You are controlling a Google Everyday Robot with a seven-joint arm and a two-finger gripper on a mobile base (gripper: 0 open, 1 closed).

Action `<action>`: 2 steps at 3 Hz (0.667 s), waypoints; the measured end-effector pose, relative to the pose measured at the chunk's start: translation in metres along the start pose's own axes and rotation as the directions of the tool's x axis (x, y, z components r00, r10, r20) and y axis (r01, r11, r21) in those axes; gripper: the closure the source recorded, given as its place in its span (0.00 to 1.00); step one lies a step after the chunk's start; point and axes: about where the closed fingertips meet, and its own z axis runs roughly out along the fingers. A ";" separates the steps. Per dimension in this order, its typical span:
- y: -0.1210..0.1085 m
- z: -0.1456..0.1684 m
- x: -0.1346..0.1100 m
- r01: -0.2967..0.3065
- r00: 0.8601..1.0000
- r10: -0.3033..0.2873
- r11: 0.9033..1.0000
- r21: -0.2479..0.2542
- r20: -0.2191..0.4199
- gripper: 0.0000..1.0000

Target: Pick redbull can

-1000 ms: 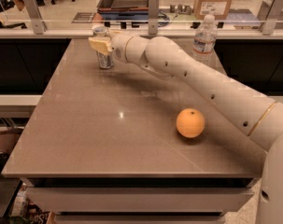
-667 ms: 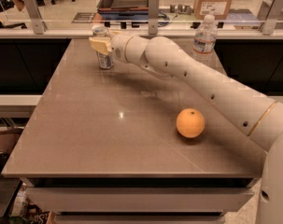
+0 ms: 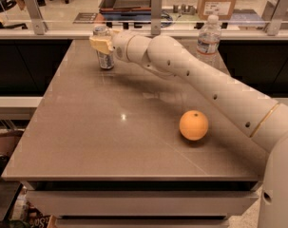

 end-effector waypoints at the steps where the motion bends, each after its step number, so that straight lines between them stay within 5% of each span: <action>1: -0.003 -0.004 -0.017 0.009 1.000 -0.008 1.000 -0.012 0.011 1.00; 2: -0.006 -0.014 -0.037 0.018 1.000 -0.018 1.000 -0.012 0.021 1.00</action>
Offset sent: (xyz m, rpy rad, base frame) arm -0.0071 -0.0295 0.0646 0.0070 -0.0465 0.0047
